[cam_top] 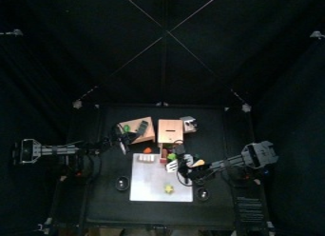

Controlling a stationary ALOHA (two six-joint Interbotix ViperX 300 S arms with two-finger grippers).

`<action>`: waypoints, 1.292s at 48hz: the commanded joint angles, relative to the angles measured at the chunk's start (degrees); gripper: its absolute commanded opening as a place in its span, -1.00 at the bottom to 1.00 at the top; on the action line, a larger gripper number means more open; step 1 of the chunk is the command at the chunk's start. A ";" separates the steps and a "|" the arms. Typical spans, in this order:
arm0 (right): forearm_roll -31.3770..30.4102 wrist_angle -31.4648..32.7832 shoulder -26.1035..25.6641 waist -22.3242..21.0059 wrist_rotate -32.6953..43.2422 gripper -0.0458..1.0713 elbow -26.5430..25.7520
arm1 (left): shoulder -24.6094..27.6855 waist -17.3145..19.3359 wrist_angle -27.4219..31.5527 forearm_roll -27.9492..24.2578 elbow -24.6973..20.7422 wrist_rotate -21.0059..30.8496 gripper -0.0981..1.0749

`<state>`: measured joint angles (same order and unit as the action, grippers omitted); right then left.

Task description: Place starfruit top into drawer

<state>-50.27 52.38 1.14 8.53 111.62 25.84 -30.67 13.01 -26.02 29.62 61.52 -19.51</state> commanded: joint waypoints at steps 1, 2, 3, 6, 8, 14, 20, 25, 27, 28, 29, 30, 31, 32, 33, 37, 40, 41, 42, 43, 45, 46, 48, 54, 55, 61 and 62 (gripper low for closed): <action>-0.79 -0.62 -1.76 -0.97 0.09 0.52 -0.44 | -0.18 -0.18 -0.53 0.26 -0.62 0.00 -0.09; -0.70 -0.88 -1.67 -1.05 0.09 0.52 -0.44 | -0.18 -0.18 -0.53 0.26 -0.62 0.00 -0.09; -0.70 -1.14 -1.58 -1.14 0.09 0.52 -0.44 | -0.18 -0.18 -0.53 0.35 -0.53 0.00 -0.09; -0.79 -1.67 -1.23 -1.58 0.09 0.53 -0.26 | -0.18 -0.18 -0.53 0.62 -0.53 0.00 -0.09; -0.79 -1.76 -1.05 -1.85 0.09 0.53 -0.09 | -0.18 -0.18 -0.53 0.70 -0.53 0.00 -0.09; -1.23 -2.20 -0.88 -2.90 0.00 0.56 0.79 | -0.09 -0.18 -0.53 0.70 -0.44 0.00 -0.09; -1.85 -4.22 -0.88 -3.78 0.09 0.64 1.58 | -0.18 -0.18 -0.53 0.79 -0.44 -0.09 -0.09; -2.11 -5.80 -0.88 -4.31 0.09 0.71 1.67 | -0.18 -0.18 -0.53 0.70 -0.44 -0.09 -0.09; -2.29 -6.06 -0.79 -4.48 0.09 0.74 1.67 | -0.18 -0.18 -0.53 0.70 -0.44 -0.09 -0.09; -2.46 -6.06 -0.79 -4.48 0.09 0.76 1.67 | -0.18 -0.18 -0.53 0.70 -0.44 -0.09 -0.09; -2.72 -6.06 -0.79 -4.48 0.09 0.78 1.58 | -0.09 -0.18 -0.53 0.70 -0.44 -0.09 -0.09; -2.90 -6.15 -0.79 -4.48 0.09 0.79 1.58 | -0.18 -0.18 -0.53 0.70 -0.44 -0.09 -0.09; -3.25 -6.06 -0.70 -4.48 0.09 0.81 1.67 | -0.18 -0.18 -0.53 0.70 -0.44 -0.09 -0.09; -3.25 -6.06 -0.70 -4.48 0.09 0.81 1.67 | -0.18 -0.18 -0.53 0.70 -0.44 -0.09 -0.09; -3.25 -6.06 -0.70 -4.48 0.09 0.82 1.67 | -0.18 -0.18 -0.53 0.70 -0.35 -0.09 -0.09; -3.08 -6.06 -0.70 -4.48 0.09 0.82 1.67 | -0.18 -0.18 -0.53 0.70 -0.35 -0.09 -0.09; -3.25 -6.06 -0.79 -4.57 0.09 0.82 1.67 | -0.09 -0.18 -0.53 0.70 -0.35 -0.09 -0.09; -3.34 -6.06 -0.70 -4.48 0.18 0.82 1.67 | -0.18 -0.18 -0.53 0.70 -0.35 -0.09 -0.09; -3.43 -6.06 -0.70 -4.48 0.18 0.82 1.58 | -0.18 -0.18 -0.53 0.70 -0.35 -0.09 -0.09; -3.43 -6.15 -0.70 -4.48 0.09 0.82 1.58 | -0.18 -0.18 -0.53 0.70 -0.35 -0.09 -0.09; -3.52 -6.06 -0.70 -4.39 0.09 0.82 1.58 | -0.18 -0.18 -0.53 0.70 -0.35 -0.09 -0.09; -3.52 -6.06 -0.70 -4.31 0.09 0.82 1.58 | -0.18 -0.18 -0.53 0.70 -0.35 -0.09 -0.09; -3.52 -6.06 -0.70 -4.13 0.09 0.82 1.58 | -0.18 -0.18 -0.53 0.70 -0.35 -0.09 -0.09; -3.25 -6.06 -0.97 -4.13 0.00 0.82 1.76 | -0.18 -0.18 -0.53 0.70 -0.18 -0.09 -0.09; -3.25 -6.06 -1.14 -4.13 0.00 0.82 1.85 | -0.18 -0.18 -0.53 0.70 -0.26 -0.09 -0.09; -2.99 -6.06 -1.76 -1.49 0.00 0.82 1.76 | -0.26 -0.26 -0.53 0.70 -0.35 0.00 -0.09; -2.90 -6.06 -1.85 -0.62 0.00 0.82 1.85 | -0.26 -0.44 -0.53 0.70 -0.35 0.00 -0.09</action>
<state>-53.26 46.32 1.41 5.89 111.62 28.13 -30.76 12.92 -26.02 30.50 62.05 -19.51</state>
